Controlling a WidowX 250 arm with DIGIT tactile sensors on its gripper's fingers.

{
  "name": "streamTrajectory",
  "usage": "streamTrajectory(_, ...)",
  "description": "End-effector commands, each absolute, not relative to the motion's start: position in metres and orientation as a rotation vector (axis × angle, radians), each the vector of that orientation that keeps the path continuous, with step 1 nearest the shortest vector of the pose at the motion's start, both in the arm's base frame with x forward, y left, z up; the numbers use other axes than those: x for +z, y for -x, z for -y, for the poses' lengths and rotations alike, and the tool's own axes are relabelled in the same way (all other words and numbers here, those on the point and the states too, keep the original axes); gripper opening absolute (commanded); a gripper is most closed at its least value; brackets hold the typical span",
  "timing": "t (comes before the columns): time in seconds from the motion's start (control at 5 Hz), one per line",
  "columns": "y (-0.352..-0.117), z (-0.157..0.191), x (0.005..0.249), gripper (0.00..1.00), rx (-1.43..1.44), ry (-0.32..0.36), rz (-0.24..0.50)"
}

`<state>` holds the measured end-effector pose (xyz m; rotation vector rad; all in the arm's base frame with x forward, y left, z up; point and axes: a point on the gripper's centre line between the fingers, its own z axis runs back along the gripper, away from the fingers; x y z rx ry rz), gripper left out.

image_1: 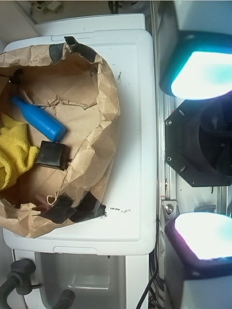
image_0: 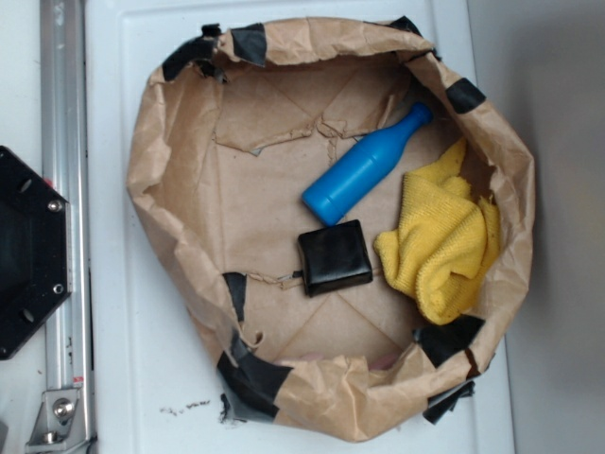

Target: Grab the yellow cloth.

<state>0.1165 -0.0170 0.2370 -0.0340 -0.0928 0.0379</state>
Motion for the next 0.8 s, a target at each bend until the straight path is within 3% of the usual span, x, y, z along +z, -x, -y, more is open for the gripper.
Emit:
streamTrajectory(0.0,-0.117,0.017,0.237,1.0,0.038,0.034,0.093)
streamTrajectory(0.2,-0.167,0.008,0.205,1.0,0.006,-0.014,0.203)
streamTrajectory(0.4,-0.212,0.005,0.175,1.0,-0.008,-0.063,0.204)
streamTrajectory(0.6,-0.244,-0.003,0.145,1.0,-0.066,-0.036,0.22)
